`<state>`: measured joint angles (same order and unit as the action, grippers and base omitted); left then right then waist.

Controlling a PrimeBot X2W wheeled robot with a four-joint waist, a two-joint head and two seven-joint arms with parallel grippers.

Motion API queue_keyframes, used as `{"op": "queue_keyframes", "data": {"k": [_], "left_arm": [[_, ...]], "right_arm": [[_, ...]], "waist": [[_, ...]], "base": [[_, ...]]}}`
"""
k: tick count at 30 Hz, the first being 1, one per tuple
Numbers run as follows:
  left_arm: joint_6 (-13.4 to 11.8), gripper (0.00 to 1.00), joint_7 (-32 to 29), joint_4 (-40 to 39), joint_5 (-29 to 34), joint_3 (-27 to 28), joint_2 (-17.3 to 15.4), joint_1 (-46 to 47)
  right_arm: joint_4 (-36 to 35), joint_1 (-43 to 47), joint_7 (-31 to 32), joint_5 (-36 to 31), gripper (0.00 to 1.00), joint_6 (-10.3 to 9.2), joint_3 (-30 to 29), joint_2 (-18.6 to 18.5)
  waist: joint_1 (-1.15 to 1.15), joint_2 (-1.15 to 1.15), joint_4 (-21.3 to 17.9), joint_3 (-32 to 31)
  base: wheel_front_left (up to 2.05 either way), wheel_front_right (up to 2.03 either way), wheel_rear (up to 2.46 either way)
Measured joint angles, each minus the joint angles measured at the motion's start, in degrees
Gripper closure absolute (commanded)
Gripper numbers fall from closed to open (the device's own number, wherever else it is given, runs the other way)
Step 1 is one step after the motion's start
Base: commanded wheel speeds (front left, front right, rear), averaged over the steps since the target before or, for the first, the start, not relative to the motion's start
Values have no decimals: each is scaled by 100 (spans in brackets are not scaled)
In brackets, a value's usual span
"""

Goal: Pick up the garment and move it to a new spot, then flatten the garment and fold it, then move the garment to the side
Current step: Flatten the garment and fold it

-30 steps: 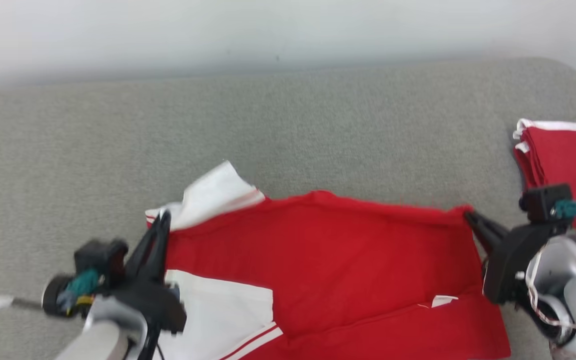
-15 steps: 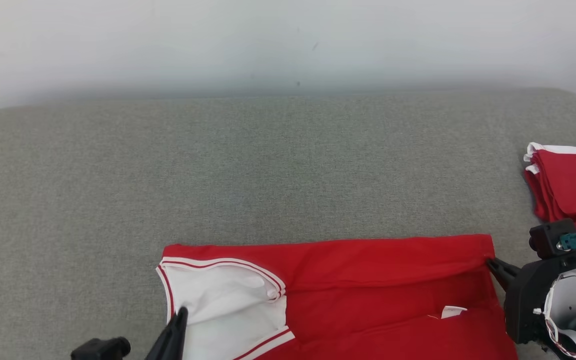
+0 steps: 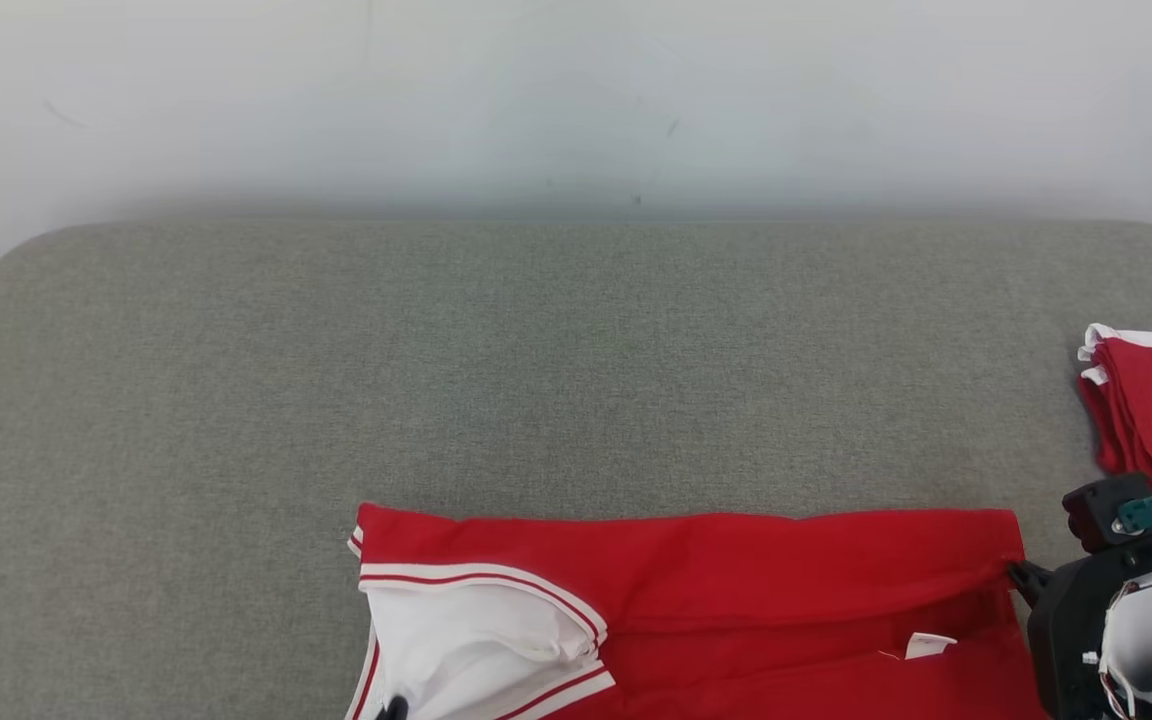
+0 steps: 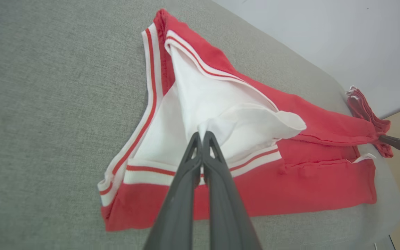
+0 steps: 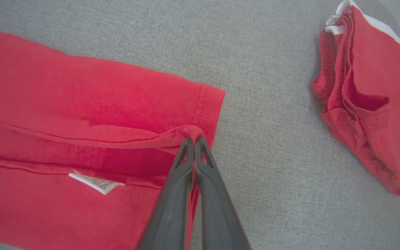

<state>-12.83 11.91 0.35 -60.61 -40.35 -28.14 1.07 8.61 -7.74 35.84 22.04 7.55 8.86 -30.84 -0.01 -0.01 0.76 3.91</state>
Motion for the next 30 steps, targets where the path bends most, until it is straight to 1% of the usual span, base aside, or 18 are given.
{"op": "queue_keyframes", "data": {"k": [6,7,8,9,12,16,19,21,23,25,26,27,30], "left_arm": [[4,100,-16,312,75,-107,22,-15],[-30,100,-44,399,183,-190,-4,3],[-27,75,-64,475,268,-253,-19,19],[-24,0,-65,536,335,-294,-11,41],[-27,0,-82,744,522,-436,41,184],[-43,0,70,955,722,-413,75,268],[-45,0,202,1018,883,-309,24,268],[-82,0,263,1009,1063,-138,-40,266],[-133,0,300,922,1305,110,-108,255],[-182,0,311,589,1761,591,-86,242],[-182,0,311,589,1761,591,-86,242],[-175,0,313,255,2181,1093,-1,143],[34,0,313,-153,2632,1767,196,-200]], "right_arm": [[158,96,103,-47,100,0,-45,9],[165,108,154,-47,14,0,-65,24],[171,138,171,-47,0,0,-91,45],[169,187,171,-47,0,0,-114,69],[135,201,137,-52,0,0,-181,121],[-45,208,123,-89,0,0,-304,226],[-286,305,143,-98,0,0,-591,383],[-439,461,153,-141,0,0,-839,531],[-613,656,155,-145,0,0,-1132,734],[-816,851,127,-147,0,0,-1429,990],[-816,851,127,-147,0,0,-1429,990],[-988,1029,4,-151,0,0,-1723,1279],[-1118,1216,-57,-208,0,0,-1993,1659]], "waist": [[1,0,88,-55],[1,0,100,-64],[1,0,113,-71],[1,0,125,-77],[1,0,143,-97],[1,1,136,-130],[1,0,133,-179],[1,1,142,-220],[1,1,164,-270],[1,1,197,-321],[1,1,197,-321],[1,1,232,-376],[0,0,282,-443]], "base": [[0,0,0],[0,0,0],[0,0,0],[0,0,0],[0,0,0],[0,0,0],[0,0,0],[0,0,0],[0,0,0],[0,0,0],[0,0,0],[0,0,0],[0,0,0]]}}
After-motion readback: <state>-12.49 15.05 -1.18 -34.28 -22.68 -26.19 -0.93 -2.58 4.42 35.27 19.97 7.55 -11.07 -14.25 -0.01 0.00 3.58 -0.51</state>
